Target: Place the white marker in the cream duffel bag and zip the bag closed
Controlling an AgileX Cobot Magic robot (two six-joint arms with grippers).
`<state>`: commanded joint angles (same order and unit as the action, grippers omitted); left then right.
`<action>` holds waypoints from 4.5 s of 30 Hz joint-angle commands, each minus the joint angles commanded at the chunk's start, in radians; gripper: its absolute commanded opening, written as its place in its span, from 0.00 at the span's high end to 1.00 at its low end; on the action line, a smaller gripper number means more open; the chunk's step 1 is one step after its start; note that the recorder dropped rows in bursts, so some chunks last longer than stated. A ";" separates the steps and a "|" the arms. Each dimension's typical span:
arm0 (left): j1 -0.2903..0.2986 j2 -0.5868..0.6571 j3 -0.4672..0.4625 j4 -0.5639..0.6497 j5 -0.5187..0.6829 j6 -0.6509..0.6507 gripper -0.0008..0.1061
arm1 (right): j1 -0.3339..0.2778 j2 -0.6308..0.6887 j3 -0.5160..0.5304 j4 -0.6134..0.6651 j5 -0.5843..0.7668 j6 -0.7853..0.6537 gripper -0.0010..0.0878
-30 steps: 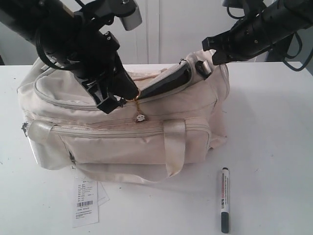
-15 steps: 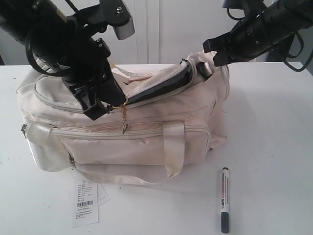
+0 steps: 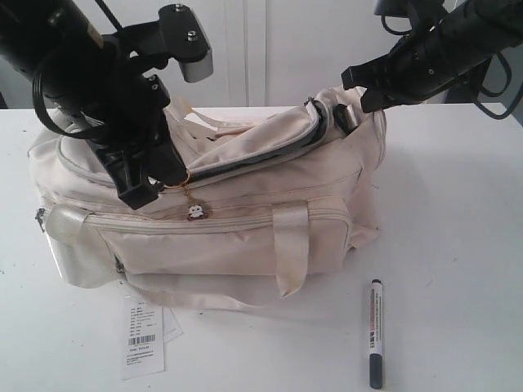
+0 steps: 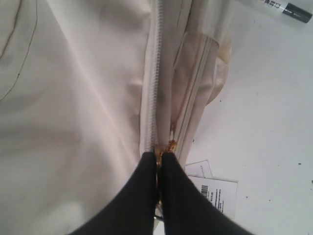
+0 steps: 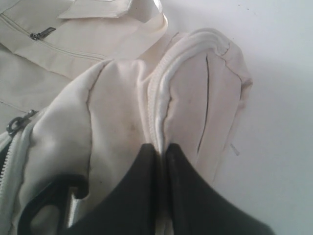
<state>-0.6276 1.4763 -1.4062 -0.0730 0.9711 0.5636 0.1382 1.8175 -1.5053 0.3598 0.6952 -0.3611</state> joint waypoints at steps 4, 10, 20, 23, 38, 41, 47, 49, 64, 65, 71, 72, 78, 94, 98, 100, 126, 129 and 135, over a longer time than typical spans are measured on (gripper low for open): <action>0.000 0.000 0.000 0.014 0.005 -0.015 0.99 | 0.000 0.000 0.000 0.000 0.004 0.000 0.99; 0.000 0.000 0.000 0.016 0.012 -0.030 0.99 | 0.000 0.000 0.000 0.000 0.009 0.000 0.99; 0.000 0.000 0.000 0.014 -0.043 -0.053 0.99 | 0.000 0.000 0.000 0.006 0.004 0.000 0.93; 0.000 0.000 0.000 0.005 -0.067 -0.055 0.99 | 0.000 0.000 0.000 0.006 0.004 0.000 0.81; 0.000 0.000 0.000 -0.008 -0.130 -0.060 0.99 | 0.000 -0.086 0.000 -0.002 0.035 0.000 0.19; 0.000 0.000 0.000 -0.014 -0.132 -0.060 0.99 | 0.000 -0.136 0.000 -0.002 0.081 -0.002 0.22; 0.000 0.000 0.000 -0.016 -0.137 -0.060 0.99 | 0.006 -0.193 0.002 0.092 0.301 -0.309 0.34; 0.000 0.000 0.000 -0.016 -0.141 -0.060 0.99 | 0.015 -0.209 0.008 0.159 0.405 -0.461 0.34; 0.000 0.000 0.002 -0.016 -0.133 -0.049 0.99 | 0.238 -0.310 0.054 0.241 0.526 -0.883 0.10; 0.000 0.000 0.002 -0.016 -0.135 -0.049 0.99 | 0.252 -0.314 0.054 0.215 0.526 -0.924 0.10; 0.000 0.000 0.002 -0.016 -0.135 -0.049 0.99 | 0.323 -0.299 0.054 0.159 0.409 -1.025 0.11; 0.000 0.000 0.002 -0.016 -0.135 -0.049 0.99 | 0.334 -0.294 0.054 0.159 0.399 -1.037 0.11; 0.000 0.000 0.002 -0.016 -0.135 -0.049 0.99 | 0.397 -0.246 0.054 0.036 0.312 -1.074 0.11; 0.000 0.000 0.033 -0.016 -0.160 -0.049 0.99 | 0.402 -0.123 0.054 0.002 0.179 -1.074 0.17; 0.000 0.000 0.033 -0.016 -0.160 -0.049 0.99 | 0.402 -0.100 0.054 -0.045 0.171 -1.074 0.27; 0.000 0.000 0.033 -0.016 -0.160 -0.049 0.99 | 0.402 -0.086 0.054 -0.077 0.171 -1.074 0.30; 0.000 0.000 0.033 0.049 -0.133 -0.049 0.99 | 0.402 -0.072 0.054 -0.110 0.113 -1.048 0.99; 0.000 0.000 0.033 0.073 -0.121 -0.058 0.99 | 0.402 -0.072 0.054 -0.111 0.118 -1.048 0.99; 0.000 0.000 0.033 0.141 -0.111 -0.093 0.99 | 0.402 -0.072 0.054 -0.131 0.141 -1.057 0.99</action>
<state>-0.6276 1.4763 -1.3736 0.0678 0.8604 0.4711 0.5399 1.7457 -1.4516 0.2292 0.8359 -1.4177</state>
